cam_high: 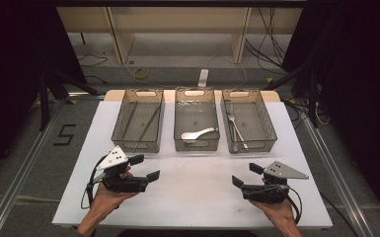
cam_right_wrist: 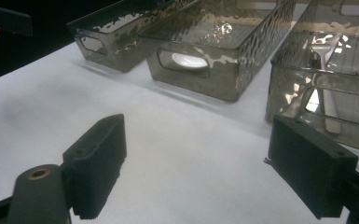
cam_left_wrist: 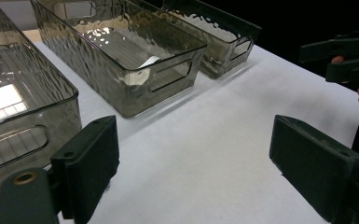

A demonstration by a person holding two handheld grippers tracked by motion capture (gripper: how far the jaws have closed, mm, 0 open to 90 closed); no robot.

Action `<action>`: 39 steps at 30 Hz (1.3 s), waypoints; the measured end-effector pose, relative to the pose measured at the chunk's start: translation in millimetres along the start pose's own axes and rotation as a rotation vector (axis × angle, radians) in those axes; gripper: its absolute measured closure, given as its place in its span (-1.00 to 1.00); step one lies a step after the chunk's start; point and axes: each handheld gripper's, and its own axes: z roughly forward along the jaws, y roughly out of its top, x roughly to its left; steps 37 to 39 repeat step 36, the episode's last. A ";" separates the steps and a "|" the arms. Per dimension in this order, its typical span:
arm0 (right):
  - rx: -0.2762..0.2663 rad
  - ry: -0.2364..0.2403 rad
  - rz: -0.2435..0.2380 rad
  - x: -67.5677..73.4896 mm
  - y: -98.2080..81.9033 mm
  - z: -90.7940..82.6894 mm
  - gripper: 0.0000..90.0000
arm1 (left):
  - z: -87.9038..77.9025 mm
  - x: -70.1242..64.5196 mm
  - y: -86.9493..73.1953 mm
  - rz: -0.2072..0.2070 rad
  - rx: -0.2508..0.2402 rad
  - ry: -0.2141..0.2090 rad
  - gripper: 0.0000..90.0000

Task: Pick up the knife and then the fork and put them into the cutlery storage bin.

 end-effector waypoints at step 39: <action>0.014 -0.010 -0.008 0.7 -3.1 1.9 -0.57 | 0.5 0.2 -0.1 0.000 0.001 0.002 -0.66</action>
